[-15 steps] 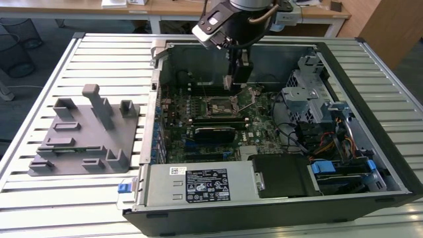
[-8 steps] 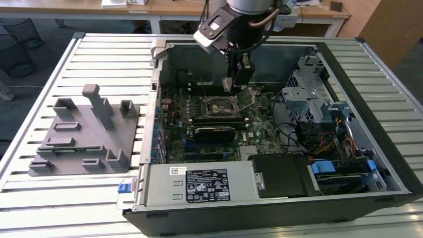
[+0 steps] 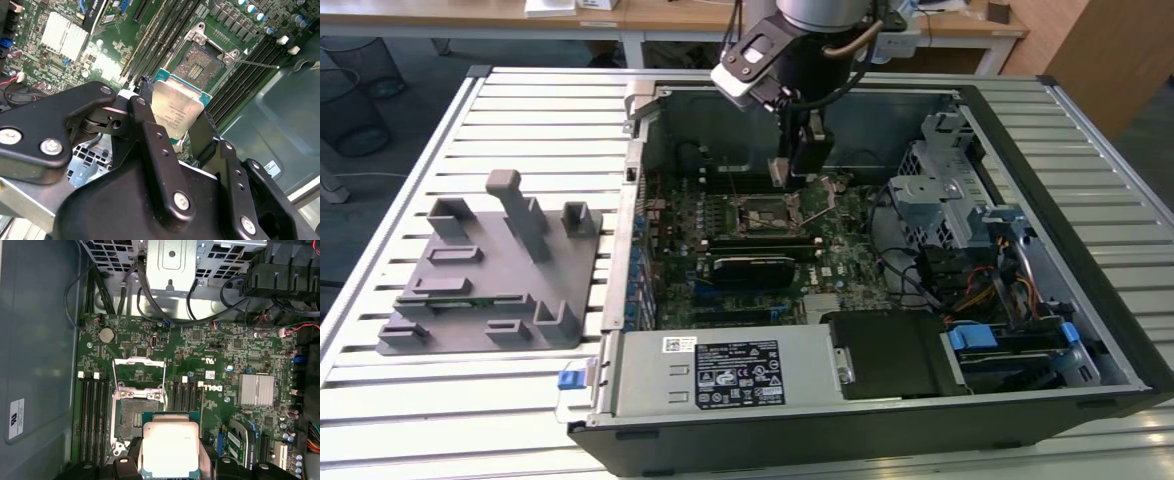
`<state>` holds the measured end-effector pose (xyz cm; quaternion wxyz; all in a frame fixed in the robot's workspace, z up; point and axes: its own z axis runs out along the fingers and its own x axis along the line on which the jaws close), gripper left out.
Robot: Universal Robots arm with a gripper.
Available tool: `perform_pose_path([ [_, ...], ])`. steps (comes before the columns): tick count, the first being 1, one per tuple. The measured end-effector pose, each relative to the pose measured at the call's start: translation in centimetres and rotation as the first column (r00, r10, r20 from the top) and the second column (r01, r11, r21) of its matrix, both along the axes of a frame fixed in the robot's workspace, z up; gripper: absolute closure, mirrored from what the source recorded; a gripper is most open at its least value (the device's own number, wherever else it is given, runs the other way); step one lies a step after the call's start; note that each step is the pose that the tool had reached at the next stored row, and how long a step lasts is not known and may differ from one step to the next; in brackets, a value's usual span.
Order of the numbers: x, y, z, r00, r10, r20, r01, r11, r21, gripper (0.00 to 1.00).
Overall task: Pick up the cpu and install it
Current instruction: 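Place the cpu into insertion slot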
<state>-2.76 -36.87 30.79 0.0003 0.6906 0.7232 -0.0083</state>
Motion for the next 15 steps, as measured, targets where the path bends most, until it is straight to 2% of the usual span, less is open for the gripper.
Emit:
perform_pose_path([
  [15, 0.00, 0.03, -0.57, 1.0000, 0.001, 0.0001, -0.001, 1.0000, 0.0002, 0.47],
])
